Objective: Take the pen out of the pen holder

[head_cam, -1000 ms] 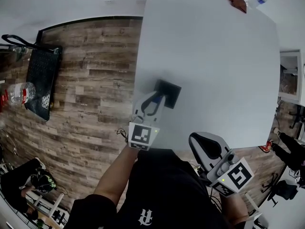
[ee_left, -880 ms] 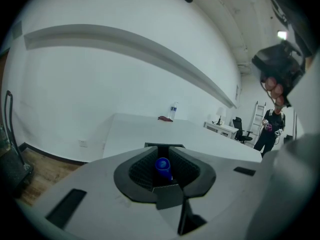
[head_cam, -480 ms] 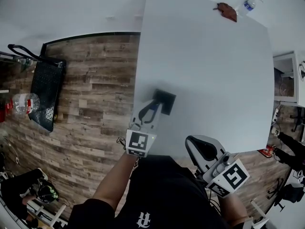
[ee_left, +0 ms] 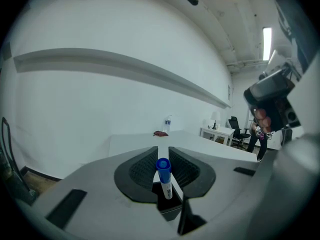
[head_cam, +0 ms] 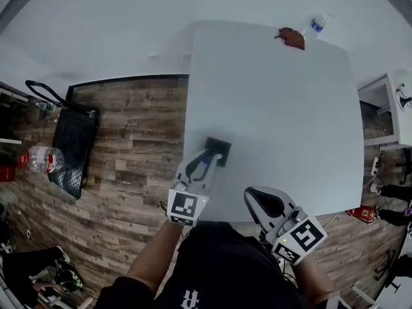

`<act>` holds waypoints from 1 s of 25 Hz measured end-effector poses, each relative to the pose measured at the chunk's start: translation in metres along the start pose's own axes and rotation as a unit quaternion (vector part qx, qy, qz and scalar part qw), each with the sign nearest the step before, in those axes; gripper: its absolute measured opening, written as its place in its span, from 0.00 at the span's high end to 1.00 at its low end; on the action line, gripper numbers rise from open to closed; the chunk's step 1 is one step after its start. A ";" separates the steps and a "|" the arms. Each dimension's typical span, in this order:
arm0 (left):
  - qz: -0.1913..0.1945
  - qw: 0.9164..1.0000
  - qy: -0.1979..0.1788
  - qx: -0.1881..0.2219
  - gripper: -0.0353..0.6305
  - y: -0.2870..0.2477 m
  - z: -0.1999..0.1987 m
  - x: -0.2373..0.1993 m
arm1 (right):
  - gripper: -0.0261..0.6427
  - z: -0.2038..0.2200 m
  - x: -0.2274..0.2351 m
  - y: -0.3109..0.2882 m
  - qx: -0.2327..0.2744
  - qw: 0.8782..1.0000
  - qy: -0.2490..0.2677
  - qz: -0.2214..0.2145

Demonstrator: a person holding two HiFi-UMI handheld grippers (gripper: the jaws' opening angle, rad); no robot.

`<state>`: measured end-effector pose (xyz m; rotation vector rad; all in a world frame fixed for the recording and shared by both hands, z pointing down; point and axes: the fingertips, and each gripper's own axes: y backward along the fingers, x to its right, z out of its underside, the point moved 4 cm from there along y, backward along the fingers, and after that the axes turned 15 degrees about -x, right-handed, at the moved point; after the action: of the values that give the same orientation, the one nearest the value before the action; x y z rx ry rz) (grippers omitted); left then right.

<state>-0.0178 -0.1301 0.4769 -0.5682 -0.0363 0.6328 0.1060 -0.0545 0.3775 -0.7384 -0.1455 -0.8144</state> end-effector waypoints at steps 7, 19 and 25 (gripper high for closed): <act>-0.006 1.000 -0.019 0.013 0.84 0.023 -0.014 0.017 | 0.94 0.000 -0.006 0.013 0.022 0.999 0.025 -0.005; -0.028 0.997 -0.035 0.058 0.84 0.086 -0.059 0.045 | 0.94 -0.012 -0.019 0.036 0.055 0.997 0.060 -0.003; -0.027 0.996 -0.025 0.078 0.84 0.117 -0.077 0.059 | 0.94 -0.017 -0.032 0.046 0.071 0.994 0.080 -0.010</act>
<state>-0.0190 -0.0566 0.3436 -0.3988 -0.0486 0.5914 0.1139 -0.0253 0.3278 -0.5368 -0.0658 -0.8698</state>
